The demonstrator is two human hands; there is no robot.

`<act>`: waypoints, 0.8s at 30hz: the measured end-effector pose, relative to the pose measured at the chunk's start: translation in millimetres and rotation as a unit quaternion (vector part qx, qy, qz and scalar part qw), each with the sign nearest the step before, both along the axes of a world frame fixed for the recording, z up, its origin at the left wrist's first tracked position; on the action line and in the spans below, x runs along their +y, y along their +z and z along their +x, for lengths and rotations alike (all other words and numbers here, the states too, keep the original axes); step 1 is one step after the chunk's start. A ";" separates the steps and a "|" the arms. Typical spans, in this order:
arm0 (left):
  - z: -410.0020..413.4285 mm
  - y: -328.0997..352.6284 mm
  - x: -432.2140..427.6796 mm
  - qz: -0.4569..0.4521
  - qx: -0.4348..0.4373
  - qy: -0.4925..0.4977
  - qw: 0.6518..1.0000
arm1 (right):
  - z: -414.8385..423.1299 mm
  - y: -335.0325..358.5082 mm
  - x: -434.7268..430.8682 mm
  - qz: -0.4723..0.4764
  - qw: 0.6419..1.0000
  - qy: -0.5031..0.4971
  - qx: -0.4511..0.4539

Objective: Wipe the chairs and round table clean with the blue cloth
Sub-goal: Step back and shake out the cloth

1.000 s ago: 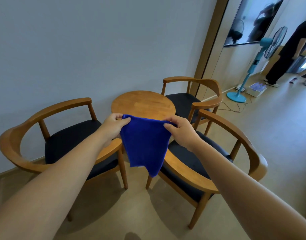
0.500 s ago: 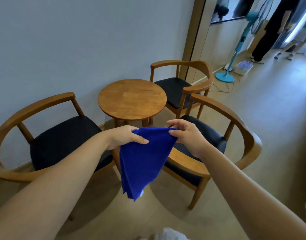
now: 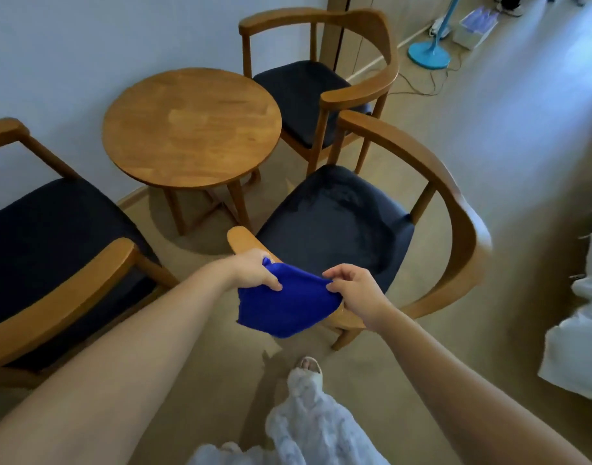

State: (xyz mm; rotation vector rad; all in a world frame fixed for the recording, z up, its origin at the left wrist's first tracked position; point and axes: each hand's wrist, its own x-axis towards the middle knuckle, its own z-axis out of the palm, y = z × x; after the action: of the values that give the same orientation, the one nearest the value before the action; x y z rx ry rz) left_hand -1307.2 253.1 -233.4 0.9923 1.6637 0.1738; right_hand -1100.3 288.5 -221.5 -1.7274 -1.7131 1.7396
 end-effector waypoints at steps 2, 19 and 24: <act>14.4 -22.9 29.8 0.015 0.042 0.010 0.999 | 9.0 -18.8 26.4 -0.012 1.000 -0.024 -0.011; 74.6 -102.0 85.6 0.183 0.313 -0.097 0.927 | 39.9 -126.5 119.4 -0.024 0.982 0.012 -0.187; 68.7 -80.4 54.4 0.164 0.321 -0.075 0.930 | 30.7 -99.4 111.0 0.074 0.965 0.160 -0.194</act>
State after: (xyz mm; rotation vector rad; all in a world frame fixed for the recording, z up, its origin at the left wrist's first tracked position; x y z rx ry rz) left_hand -1238.4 307.5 -313.7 1.5411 2.1822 0.0198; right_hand -1069.6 399.5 -320.9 -1.9047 -2.3352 1.3922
